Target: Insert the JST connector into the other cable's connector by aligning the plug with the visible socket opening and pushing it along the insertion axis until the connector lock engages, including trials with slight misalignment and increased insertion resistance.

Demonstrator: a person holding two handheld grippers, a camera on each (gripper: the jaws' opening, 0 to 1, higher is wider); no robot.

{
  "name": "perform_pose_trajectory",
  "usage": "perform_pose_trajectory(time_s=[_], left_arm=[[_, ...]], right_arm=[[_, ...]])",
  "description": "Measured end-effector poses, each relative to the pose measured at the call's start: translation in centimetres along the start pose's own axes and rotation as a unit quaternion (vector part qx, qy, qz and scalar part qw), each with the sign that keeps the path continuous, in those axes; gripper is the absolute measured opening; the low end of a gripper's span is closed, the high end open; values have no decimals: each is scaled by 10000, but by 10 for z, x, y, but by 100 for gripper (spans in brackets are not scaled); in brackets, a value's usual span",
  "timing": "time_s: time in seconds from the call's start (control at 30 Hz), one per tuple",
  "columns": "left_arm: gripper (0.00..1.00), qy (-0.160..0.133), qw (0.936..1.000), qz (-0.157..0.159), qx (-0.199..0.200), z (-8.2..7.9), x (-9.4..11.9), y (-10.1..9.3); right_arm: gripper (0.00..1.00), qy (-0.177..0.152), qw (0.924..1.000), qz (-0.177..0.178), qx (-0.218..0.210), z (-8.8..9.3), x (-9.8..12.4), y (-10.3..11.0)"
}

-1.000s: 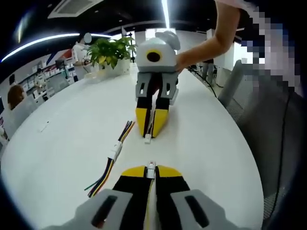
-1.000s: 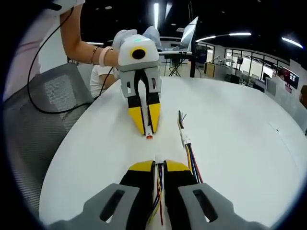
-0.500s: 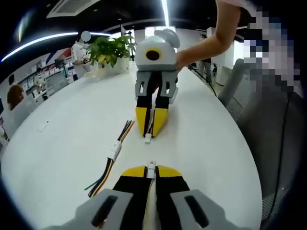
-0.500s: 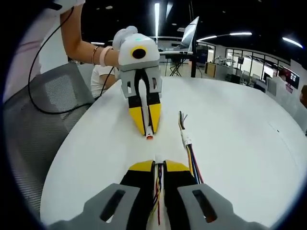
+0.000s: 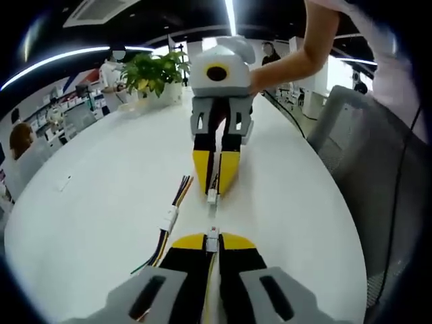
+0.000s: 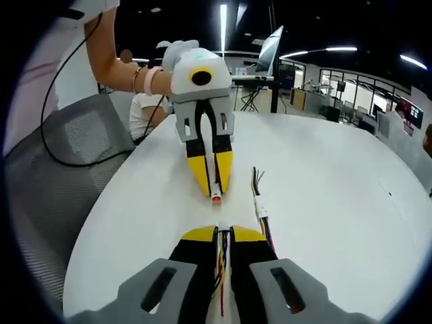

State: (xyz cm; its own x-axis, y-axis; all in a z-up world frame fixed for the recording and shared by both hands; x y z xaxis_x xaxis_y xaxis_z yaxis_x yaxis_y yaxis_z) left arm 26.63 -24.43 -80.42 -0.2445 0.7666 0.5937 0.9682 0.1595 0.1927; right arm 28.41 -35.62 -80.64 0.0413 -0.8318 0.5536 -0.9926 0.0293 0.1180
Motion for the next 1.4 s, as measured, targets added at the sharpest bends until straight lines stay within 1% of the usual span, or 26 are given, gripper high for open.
perform_pose_trajectory(time_s=[0.3, 0.57, 0.9, 1.1, 1.4], left_arm=[[0, 31, 10000, 5, -28, -5, 2, 4], [0, 15, 10000, 31, -67, -10, -1, 6], [0, 16, 9999, 98, -118, -14, -4, 8], [0, 61, 9997, 118, -226, -15, -3, 9], [0, 94, 9997, 142, -198, -16, -4, 11]], right_arm=[[3, -27, 10000, -7, 91, -8, 0, -3], [3, -68, 9999, -63, 132, -15, -4, -1], [3, -51, 9998, -106, 155, -16, -7, 1], [3, -53, 9998, -114, 156, -18, -8, 1], [3, 4, 9999, -104, 134, -18, -9, 1]])
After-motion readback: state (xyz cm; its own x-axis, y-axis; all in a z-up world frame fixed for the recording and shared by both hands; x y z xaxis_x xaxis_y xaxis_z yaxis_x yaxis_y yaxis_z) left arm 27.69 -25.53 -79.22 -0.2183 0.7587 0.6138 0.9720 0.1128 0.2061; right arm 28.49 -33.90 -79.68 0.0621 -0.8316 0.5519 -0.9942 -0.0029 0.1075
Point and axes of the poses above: the point that each gripper's makers call its tool centre point, and the gripper's own axes: x roughly backward along the fingers, y roughly to its left, z roughly out of its underside, the point moved 5 cm from there along x, roughly backward along the fingers, and after that the axes turned 8 degrees about -x, right-handed, at the moved point
